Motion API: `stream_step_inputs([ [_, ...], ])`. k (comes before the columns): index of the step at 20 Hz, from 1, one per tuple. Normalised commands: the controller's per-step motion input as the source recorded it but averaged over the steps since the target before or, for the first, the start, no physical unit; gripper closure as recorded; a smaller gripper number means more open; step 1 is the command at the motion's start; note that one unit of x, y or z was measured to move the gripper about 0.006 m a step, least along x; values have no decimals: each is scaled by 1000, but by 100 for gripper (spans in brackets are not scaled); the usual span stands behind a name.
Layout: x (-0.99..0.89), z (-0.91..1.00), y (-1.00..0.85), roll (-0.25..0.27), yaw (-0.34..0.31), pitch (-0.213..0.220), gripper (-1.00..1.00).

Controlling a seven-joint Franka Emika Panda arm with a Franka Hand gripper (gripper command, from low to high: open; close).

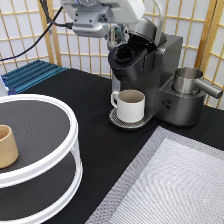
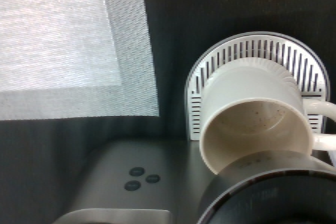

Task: Make coffee

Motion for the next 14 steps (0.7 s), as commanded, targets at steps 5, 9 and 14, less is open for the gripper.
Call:
stream_step_inputs([
  [5, -42, 41, 164, -274, -110, -1, 100],
  [9, -180, 29, 180, -288, -55, 0, 100],
  [14, -151, 68, 231, -185, 13, 0, 100],
])
